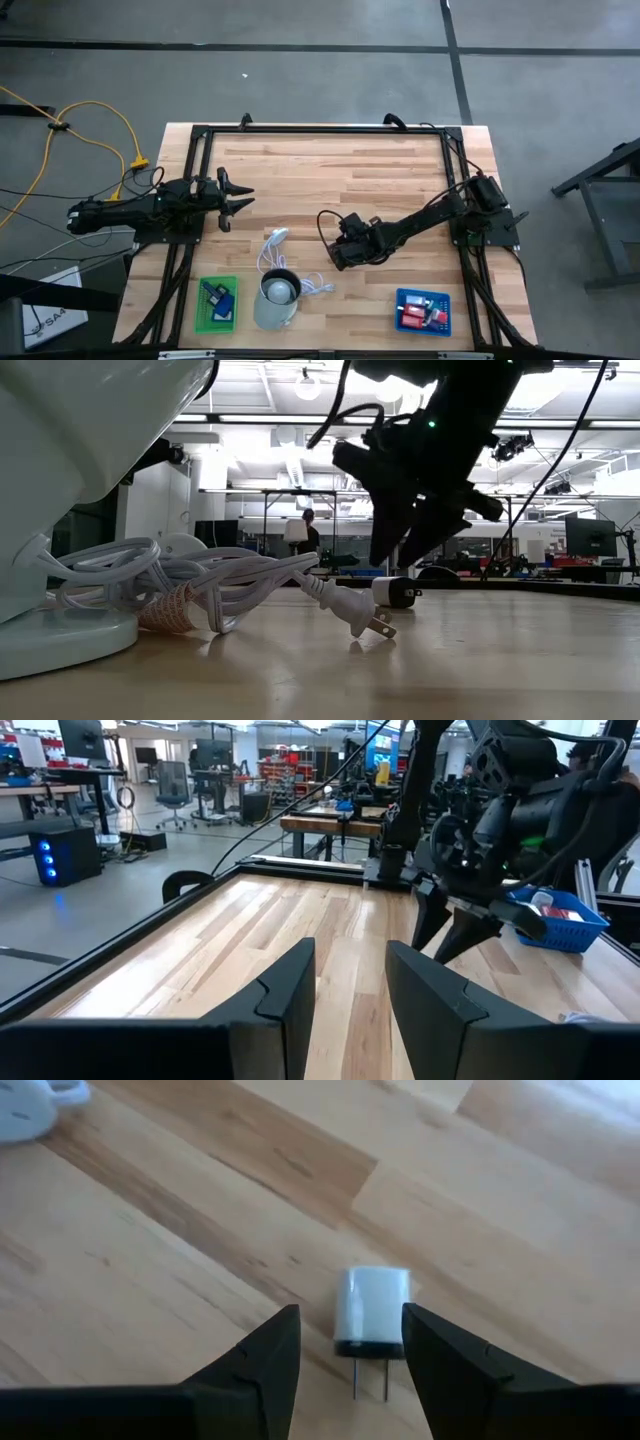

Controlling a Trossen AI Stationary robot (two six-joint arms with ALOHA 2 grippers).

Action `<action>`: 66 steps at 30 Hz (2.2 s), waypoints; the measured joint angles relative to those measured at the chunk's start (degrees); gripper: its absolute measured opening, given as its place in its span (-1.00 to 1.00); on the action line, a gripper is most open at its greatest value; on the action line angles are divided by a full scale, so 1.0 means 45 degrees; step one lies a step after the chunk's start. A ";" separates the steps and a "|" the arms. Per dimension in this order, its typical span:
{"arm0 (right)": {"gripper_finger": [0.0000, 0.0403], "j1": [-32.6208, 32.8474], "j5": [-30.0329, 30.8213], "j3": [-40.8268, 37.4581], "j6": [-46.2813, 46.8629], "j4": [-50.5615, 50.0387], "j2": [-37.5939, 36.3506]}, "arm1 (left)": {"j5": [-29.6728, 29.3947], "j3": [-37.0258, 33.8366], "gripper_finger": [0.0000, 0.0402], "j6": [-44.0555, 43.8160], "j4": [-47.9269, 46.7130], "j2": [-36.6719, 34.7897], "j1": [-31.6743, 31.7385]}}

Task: Pick & Place Office items
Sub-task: Put the white charger adapter into the blue basket

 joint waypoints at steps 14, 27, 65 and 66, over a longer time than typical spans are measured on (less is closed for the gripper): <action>-0.19 -0.0155 0.0359 0.0004 0.0060 0.0006 -0.0024 | 0.0000 -0.0001 -0.40 0.0002 0.0003 -0.0002 -0.0002; -0.20 -0.0350 0.0052 -0.0390 0.0094 0.0156 -0.0044 | 0.0000 0.0000 -0.40 0.0001 0.0002 -0.0002 -0.0004; -0.20 -0.0345 -0.0208 -0.0380 -0.0022 0.0888 0.0743 | 0.0000 -0.0002 -0.40 0.0000 0.0003 -0.0001 -0.0005; -0.20 -0.0345 -0.0209 -0.0380 -0.0022 0.0888 0.0743 | 0.0000 0.0002 -0.40 0.0001 0.0000 -0.0002 -0.0001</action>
